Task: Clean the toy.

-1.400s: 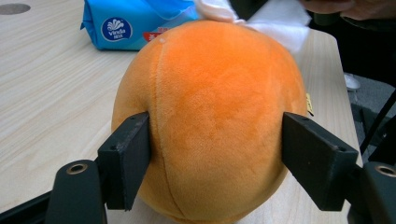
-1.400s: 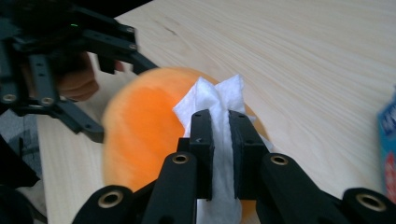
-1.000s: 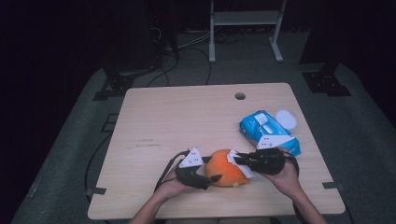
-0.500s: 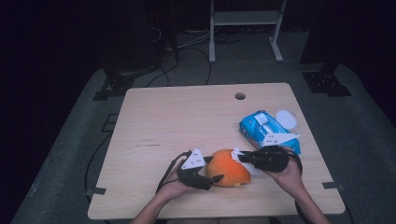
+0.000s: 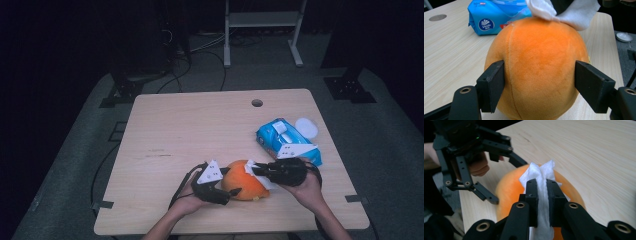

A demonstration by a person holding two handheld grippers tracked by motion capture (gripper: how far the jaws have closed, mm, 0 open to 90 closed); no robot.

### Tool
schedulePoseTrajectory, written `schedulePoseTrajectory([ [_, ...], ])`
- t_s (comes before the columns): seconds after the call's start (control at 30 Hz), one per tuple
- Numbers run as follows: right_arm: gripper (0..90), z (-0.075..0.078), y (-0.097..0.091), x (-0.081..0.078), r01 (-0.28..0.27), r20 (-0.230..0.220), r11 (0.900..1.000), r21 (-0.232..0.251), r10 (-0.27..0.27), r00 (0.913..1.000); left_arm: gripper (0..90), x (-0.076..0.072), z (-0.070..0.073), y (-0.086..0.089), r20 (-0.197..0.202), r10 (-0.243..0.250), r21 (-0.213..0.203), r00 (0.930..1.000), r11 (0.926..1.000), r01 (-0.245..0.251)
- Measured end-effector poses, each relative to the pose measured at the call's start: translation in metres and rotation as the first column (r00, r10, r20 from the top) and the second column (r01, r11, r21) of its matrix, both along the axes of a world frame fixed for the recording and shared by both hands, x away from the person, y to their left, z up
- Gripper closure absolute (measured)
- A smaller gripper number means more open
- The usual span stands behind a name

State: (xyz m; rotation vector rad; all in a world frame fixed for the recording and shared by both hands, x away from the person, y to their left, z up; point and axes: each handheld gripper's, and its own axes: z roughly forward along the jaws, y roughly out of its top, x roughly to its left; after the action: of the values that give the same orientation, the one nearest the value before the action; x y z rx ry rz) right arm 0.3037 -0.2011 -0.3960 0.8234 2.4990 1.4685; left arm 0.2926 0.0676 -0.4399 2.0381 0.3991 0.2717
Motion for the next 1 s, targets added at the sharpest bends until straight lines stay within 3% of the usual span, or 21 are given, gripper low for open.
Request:
schedulePoseTrajectory([
  [0.1,80.1,-0.002,0.005,-0.001,-0.021,0.006,0.9985,-0.050,0.022,0.9997,19.9,0.003,0.000,0.003,-0.026,0.014,-0.034,0.9996,0.9993,-0.015],
  [0.17,79.8,-0.006,-0.002,0.003,-0.062,-0.060,0.9977,-0.027,0.060,0.9964,7.2,0.010,-0.001,0.006,-0.073,0.044,-0.069,0.9964,0.9964,-0.049],
  [0.23,79.7,-0.006,-0.004,0.003,-0.057,-0.061,0.9980,-0.026,0.055,0.9966,5.4,0.016,-0.007,0.007,-0.121,0.045,-0.092,0.9917,0.9942,-0.056],
  [0.3,79.7,-0.005,-0.005,0.004,-0.057,-0.052,0.9978,-0.035,0.055,0.9971,4.1,0.019,-0.013,0.006,-0.172,0.015,-0.098,0.9849,0.9946,-0.033],
  [0.33,79.7,-0.005,-0.005,0.004,-0.053,-0.048,0.9978,-0.040,0.051,0.9975,5.1,0.020,-0.015,0.005,-0.180,0.005,-0.097,0.9837,0.9951,-0.023],
  [0.43,79.8,-0.003,0.000,0.001,-0.039,-0.035,0.9986,-0.035,0.038,0.9987,20.2,0.017,-0.012,0.004,-0.144,0.002,-0.076,0.9896,0.9970,-0.013],
  [0.5,79.8,0.002,0.006,-0.003,-0.045,-0.009,0.9988,-0.020,0.045,0.9990,29.2,0.014,-0.007,0.003,-0.113,0.005,-0.091,0.9936,0.9958,-0.015],
  [0.57,79.8,0.008,0.013,-0.007,-0.069,0.011,0.9976,0.004,0.069,0.9975,32.7,0.009,0.001,0.000,-0.051,0.020,-0.082,0.9985,0.9964,-0.024],
  [0.63,79.7,0.011,0.017,-0.010,-0.052,0.051,0.9984,-0.022,0.053,0.9973,34.1,0.006,0.008,0.001,0.004,0.041,-0.069,0.9992,0.9968,-0.040],
  [0.73,79.7,0.005,0.008,-0.002,-0.018,0.031,0.9998,0.001,0.018,0.9993,33.2,0.006,0.011,0.006,-0.005,0.039,-0.083,0.9992,0.9958,-0.039],
  [0.87,79.7,-0.007,-0.003,0.007,0.010,-0.021,0.9996,0.025,-0.009,0.9997,16.6,0.013,0.006,0.007,-0.061,0.041,-0.114,0.9973,0.9923,-0.048],
  [0.93,79.7,-0.008,-0.007,0.009,0.024,-0.024,0.9993,0.028,-0.024,0.9994,12.4,0.016,0.001,0.007,-0.100,0.042,-0.110,0.9941,0.9925,-0.053],
  [1.0,79.7,-0.006,-0.006,0.008,0.037,-0.006,0.9992,0.012,-0.037,0.9993,13.7,0.016,-0.003,0.007,-0.097,0.035,-0.102,0.9946,0.9938,-0.045],
])
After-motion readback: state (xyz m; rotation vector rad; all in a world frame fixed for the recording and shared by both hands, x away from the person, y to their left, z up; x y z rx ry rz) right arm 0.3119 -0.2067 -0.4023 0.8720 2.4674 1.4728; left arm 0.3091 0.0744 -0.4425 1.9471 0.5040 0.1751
